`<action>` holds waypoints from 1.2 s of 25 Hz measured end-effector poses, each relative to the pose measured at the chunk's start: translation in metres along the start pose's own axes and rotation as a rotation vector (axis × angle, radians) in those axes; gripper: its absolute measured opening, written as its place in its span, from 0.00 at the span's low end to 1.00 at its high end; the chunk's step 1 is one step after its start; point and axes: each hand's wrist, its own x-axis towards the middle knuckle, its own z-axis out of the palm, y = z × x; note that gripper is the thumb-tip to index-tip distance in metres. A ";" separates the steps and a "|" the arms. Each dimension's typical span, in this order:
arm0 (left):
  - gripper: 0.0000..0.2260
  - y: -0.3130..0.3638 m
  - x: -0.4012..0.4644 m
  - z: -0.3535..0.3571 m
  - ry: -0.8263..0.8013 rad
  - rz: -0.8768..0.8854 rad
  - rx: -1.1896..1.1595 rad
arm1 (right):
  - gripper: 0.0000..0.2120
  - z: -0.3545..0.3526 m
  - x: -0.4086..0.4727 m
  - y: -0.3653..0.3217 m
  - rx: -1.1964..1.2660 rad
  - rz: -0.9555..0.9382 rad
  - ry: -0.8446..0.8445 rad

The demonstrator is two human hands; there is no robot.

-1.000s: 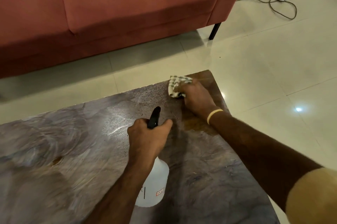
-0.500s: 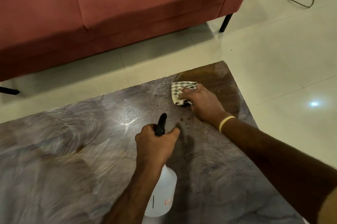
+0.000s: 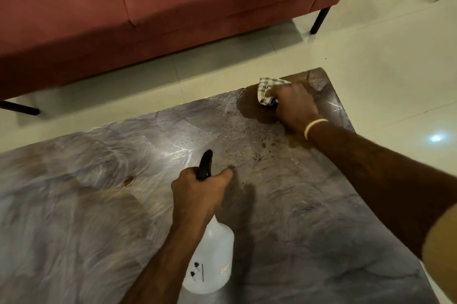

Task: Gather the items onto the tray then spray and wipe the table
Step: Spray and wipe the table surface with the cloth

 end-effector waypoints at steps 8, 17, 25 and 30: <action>0.12 -0.006 0.003 -0.028 0.035 0.010 -0.006 | 0.23 0.024 -0.054 -0.065 0.125 -0.475 -0.142; 0.07 -0.021 -0.005 -0.032 0.012 0.079 0.022 | 0.21 0.026 -0.019 -0.127 0.165 -0.391 -0.171; 0.09 -0.030 -0.006 -0.039 0.029 0.079 0.001 | 0.19 0.029 -0.025 -0.140 0.182 -0.235 -0.109; 0.08 -0.031 -0.008 -0.048 0.005 0.019 -0.051 | 0.26 0.030 -0.119 -0.064 0.162 -0.349 -0.091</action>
